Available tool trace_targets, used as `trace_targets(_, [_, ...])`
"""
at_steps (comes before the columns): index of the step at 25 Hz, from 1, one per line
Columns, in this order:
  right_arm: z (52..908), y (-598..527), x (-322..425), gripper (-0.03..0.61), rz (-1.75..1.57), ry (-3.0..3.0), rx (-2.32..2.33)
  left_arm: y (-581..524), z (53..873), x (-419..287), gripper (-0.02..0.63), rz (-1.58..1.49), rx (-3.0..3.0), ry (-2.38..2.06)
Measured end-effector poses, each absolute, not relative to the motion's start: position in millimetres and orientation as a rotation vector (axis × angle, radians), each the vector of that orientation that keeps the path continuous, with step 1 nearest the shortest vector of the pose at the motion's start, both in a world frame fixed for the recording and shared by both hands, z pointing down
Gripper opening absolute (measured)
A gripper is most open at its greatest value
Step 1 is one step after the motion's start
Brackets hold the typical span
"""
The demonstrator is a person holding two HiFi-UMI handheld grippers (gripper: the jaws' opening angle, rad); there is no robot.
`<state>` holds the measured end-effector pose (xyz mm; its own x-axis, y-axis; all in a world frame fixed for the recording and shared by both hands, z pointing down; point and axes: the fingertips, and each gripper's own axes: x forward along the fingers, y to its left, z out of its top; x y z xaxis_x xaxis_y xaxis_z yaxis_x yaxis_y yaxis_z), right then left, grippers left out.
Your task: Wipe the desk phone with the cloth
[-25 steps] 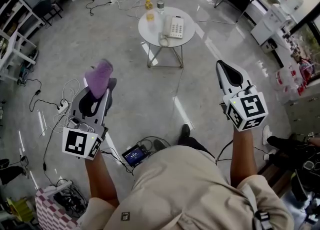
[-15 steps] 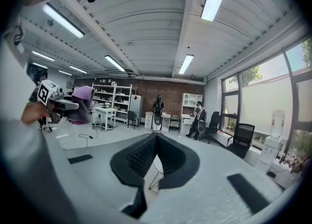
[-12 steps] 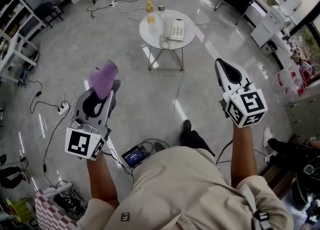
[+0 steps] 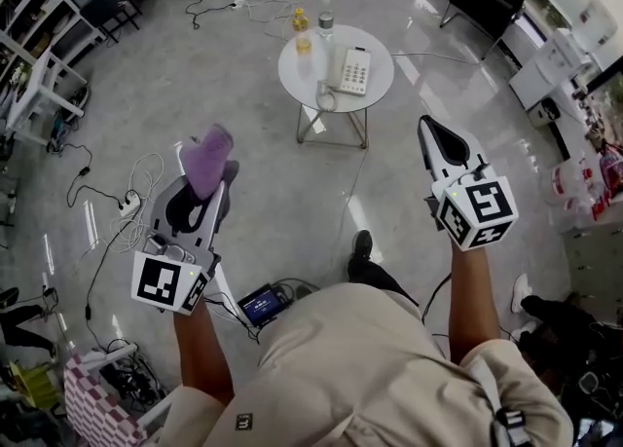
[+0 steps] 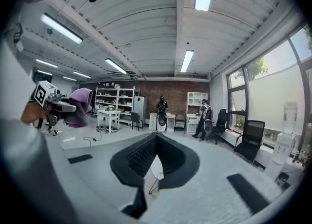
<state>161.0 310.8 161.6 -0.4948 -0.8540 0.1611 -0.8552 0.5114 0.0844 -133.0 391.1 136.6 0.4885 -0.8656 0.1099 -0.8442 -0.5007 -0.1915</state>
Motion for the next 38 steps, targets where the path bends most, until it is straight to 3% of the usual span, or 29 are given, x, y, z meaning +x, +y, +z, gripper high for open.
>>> trace_targets(18, [185,162,229,-0.008,0.066,-2.641,1.315,262,140,-42,0.092,-0.356,-2.573,1.604])
trace_targets(38, [188,99,279,-0.009,0.087,-2.595,1.423,160,138,16,0.091,-0.349,-2.634,1.438])
